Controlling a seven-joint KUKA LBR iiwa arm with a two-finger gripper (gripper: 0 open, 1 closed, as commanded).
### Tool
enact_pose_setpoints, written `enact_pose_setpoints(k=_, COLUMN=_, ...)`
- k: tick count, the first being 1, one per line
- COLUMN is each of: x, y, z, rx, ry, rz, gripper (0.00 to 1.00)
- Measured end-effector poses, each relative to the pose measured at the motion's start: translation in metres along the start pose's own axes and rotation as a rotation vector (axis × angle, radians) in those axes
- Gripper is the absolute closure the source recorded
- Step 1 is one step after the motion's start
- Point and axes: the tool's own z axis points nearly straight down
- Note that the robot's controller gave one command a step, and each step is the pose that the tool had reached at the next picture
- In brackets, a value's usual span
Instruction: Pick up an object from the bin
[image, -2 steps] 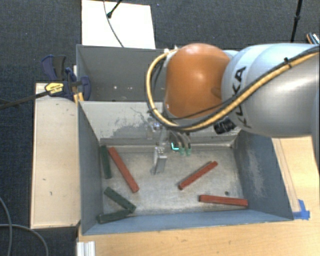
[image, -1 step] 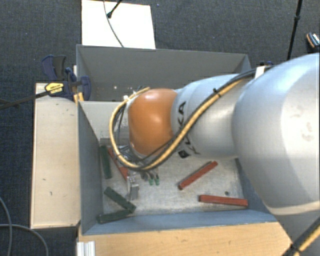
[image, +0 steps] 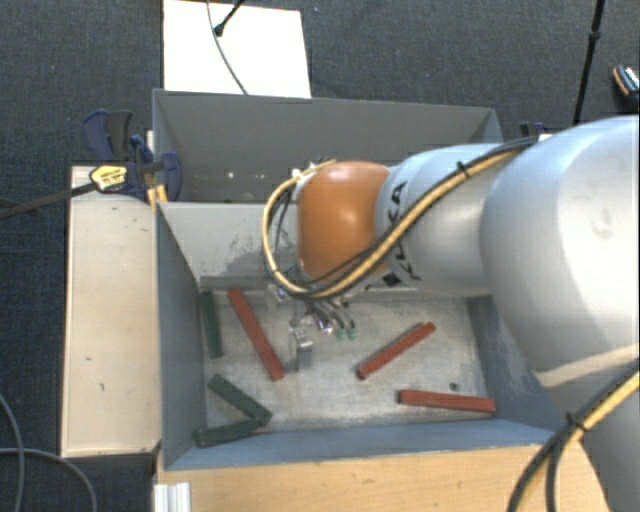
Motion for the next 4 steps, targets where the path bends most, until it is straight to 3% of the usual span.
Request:
enact_pose_setpoints(k=1, x=-0.018, y=0.09, z=-0.051, rx=-0.008, ry=-0.002, rz=0.435, gripper=0.0)
enact_pose_setpoints(k=2, x=0.014, y=0.092, z=-0.022, rx=-0.003, ry=0.005, rz=0.167, gripper=0.0)
enact_pose_setpoints(k=3, x=0.006, y=0.086, z=-0.001, rx=-0.003, ry=0.003, rz=-0.032, gripper=0.0)
enact_pose_setpoints(k=4, x=0.066, y=0.001, z=-0.001, rx=-0.001, ry=0.004, rz=-0.144, gripper=0.0)
